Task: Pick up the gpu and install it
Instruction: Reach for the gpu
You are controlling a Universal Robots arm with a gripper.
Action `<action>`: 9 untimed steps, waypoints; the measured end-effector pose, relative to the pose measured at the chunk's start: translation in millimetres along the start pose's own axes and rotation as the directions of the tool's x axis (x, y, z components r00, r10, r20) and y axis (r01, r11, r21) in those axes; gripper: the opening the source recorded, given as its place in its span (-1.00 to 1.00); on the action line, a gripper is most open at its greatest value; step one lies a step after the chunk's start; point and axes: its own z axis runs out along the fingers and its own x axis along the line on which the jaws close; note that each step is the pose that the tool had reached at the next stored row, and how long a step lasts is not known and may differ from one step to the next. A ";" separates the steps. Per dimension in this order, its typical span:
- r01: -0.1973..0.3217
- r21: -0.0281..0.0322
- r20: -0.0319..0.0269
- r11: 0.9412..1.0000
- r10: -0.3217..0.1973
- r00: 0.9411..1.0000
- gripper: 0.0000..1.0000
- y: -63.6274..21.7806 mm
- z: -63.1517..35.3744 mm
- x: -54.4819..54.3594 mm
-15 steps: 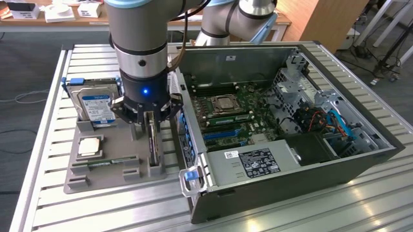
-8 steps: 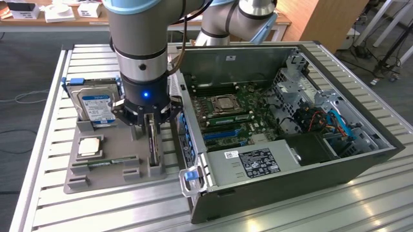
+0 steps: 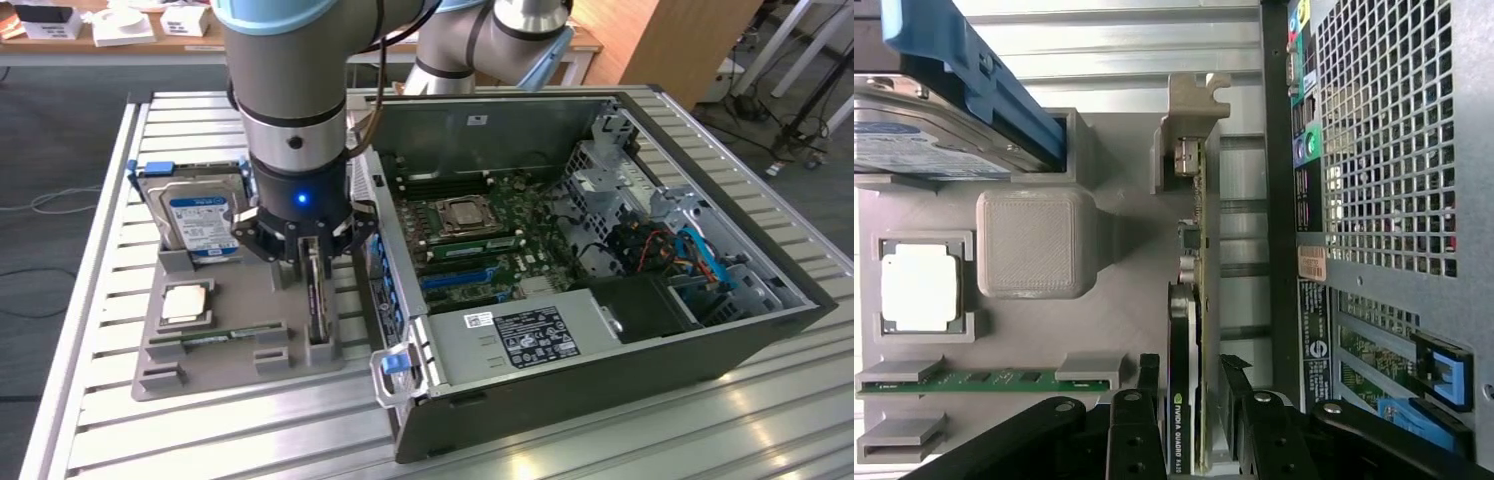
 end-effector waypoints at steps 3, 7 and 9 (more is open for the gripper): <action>0.000 0.000 0.000 1.000 0.000 1.000 -0.25 -0.2 4.0 0.1; 0.000 0.000 0.000 1.000 0.000 1.000 -0.25 -0.4 7.3 0.1; 0.000 0.000 0.000 1.000 0.000 1.000 -0.25 -0.4 7.3 0.1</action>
